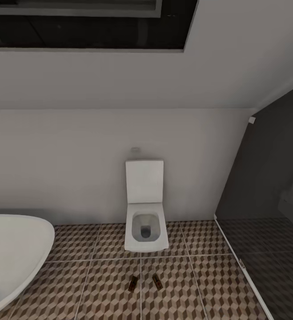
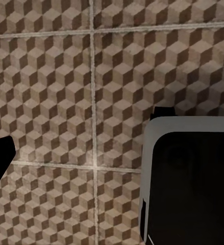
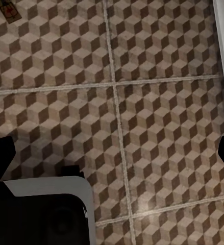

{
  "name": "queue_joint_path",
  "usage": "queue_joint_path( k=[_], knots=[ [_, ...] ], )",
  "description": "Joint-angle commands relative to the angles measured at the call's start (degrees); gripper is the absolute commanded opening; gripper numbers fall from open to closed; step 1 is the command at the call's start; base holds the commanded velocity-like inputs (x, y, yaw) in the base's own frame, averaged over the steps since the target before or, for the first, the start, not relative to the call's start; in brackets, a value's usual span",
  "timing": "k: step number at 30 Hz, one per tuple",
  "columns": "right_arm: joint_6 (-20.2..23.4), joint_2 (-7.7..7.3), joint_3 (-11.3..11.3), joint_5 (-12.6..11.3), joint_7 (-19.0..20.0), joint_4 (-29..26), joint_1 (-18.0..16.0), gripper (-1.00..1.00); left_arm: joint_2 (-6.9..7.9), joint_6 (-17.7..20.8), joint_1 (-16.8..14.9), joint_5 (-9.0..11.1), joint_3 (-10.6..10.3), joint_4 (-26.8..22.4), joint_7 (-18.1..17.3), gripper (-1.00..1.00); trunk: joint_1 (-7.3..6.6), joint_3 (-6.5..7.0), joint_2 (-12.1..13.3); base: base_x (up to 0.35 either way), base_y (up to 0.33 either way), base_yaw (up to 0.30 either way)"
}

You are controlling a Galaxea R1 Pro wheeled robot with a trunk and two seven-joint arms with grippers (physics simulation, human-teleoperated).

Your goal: Take the four mousetraps from the cabinet in the bathroom and place them on the bathroom floor. Make sure all four end up on the same floor surface, and ensure that at least two of them are either under or directly next to the same bathroom sink.

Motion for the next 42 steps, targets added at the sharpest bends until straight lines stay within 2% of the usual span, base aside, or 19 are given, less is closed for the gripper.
queue_joint_path(
  k=[1, 42],
  knots=[
    [-0.1, 0.00, 0.5, -0.4, -0.2, 0.0, 0.0, 1.00, -0.02, -0.2, 0.0, 0.1, -0.3, 0.1, 0.1, 1.00, 0.03, -0.12, -0.1, 0.000, 0.000, 0.000],
    [-0.1, 0.00, 0.5, -0.4, -0.2, 0.0, 0.0, 1.00, -0.02, -0.2, 0.0, 0.0, -0.3, 0.1, 0.1, 1.00, 0.03, -0.12, -0.1, 0.000, 0.000, 0.000]
  ],
)
